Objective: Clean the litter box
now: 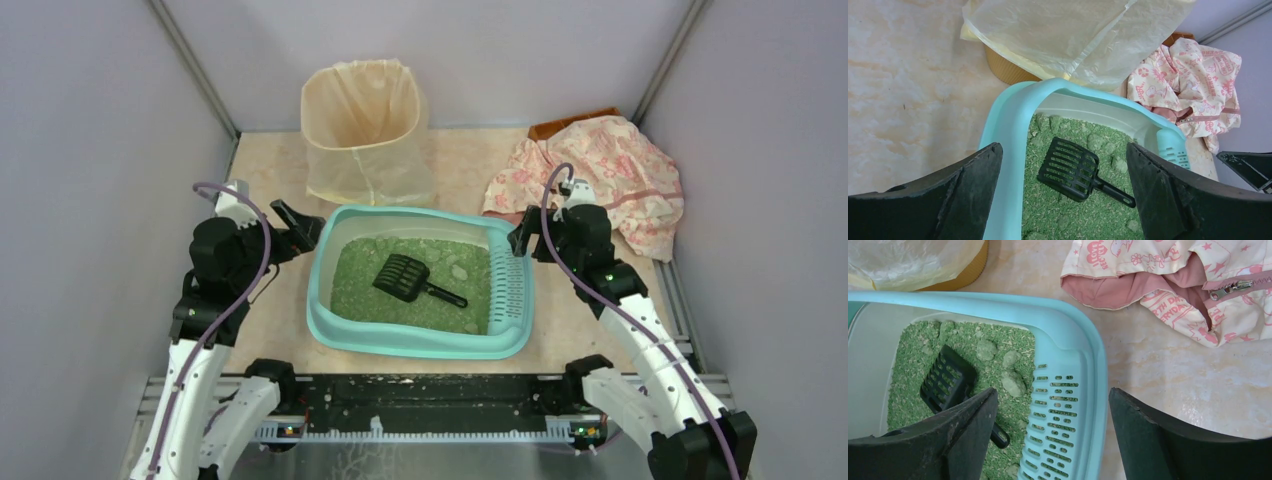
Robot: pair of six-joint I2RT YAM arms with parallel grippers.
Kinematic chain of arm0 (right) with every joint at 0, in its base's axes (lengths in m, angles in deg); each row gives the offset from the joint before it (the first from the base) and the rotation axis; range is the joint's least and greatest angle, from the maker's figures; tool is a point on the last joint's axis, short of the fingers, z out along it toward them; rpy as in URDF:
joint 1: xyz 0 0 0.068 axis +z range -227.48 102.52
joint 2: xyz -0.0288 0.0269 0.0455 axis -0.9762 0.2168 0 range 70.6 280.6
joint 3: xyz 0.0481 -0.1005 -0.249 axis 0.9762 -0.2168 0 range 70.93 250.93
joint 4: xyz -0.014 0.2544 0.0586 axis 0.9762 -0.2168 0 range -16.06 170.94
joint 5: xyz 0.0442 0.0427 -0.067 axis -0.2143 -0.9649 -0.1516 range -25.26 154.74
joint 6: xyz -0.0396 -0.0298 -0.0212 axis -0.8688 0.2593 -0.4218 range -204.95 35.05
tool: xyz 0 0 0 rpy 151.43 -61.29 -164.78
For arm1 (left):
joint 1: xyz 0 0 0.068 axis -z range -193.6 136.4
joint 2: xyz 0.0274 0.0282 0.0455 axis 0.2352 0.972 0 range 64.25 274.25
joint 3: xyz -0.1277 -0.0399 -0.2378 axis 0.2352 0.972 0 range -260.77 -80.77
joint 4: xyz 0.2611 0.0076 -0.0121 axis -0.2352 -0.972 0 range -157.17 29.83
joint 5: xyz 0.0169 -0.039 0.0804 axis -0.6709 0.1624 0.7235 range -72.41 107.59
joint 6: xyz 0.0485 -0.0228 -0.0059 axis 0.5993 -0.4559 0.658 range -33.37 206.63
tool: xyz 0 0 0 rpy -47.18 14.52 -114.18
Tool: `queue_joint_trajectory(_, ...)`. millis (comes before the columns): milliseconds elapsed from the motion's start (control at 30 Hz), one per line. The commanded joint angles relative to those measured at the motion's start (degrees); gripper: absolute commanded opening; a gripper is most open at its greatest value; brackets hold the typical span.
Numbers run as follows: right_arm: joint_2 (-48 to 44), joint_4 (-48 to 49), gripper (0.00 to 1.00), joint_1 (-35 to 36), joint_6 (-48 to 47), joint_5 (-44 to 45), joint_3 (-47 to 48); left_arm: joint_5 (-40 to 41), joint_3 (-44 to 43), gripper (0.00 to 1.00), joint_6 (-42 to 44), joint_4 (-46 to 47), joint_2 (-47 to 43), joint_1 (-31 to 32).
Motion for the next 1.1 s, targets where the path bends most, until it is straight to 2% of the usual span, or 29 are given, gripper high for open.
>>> queue_joint_trajectory(0, 0.0, 2.1, 0.82, 0.1, 0.0, 0.0, 0.8, -0.9, 0.3, 0.99, 1.0, 1.0, -0.9, -0.2)
queue_joint_trajectory(467, 0.8, 2.9, 0.82, 0.1, -0.1, -0.3, 0.7, -1.2, 0.8, 0.99, 1.0, 1.9, -0.1, -0.2)
queue_joint_trajectory(633, 1.4, 3.3, 0.82, 0.1, 0.0, -1.0, 1.2, 1.1, 0.7, 0.99, 2.7, 7.5, 1.7, -0.2)
queue_joint_trajectory(700, 1.5, 3.4, 0.82, 0.3, -0.1, -1.2, 1.6, 3.0, -2.4, 0.99, 3.0, 8.8, 5.2, -0.2)
queue_joint_trajectory(867, 2.6, 3.8, 0.8, 1.7, 0.1, -1.6, 3.0, 10.7, -15.4, 0.99, 4.5, 6.5, 20.4, -0.2)
queue_joint_trajectory(933, 3.7, 3.5, 0.74, 3.4, 0.1, -0.8, 3.9, 13.7, -19.8, 0.99, 4.7, 6.5, 27.2, -0.2)
queue_joint_trajectory(1067, 7.1, 2.2, 0.73, 8.4, -0.4, 2.8, 5.9, 16.5, -31.9, 0.96, 3.7, 2.4, 38.4, -1.0)
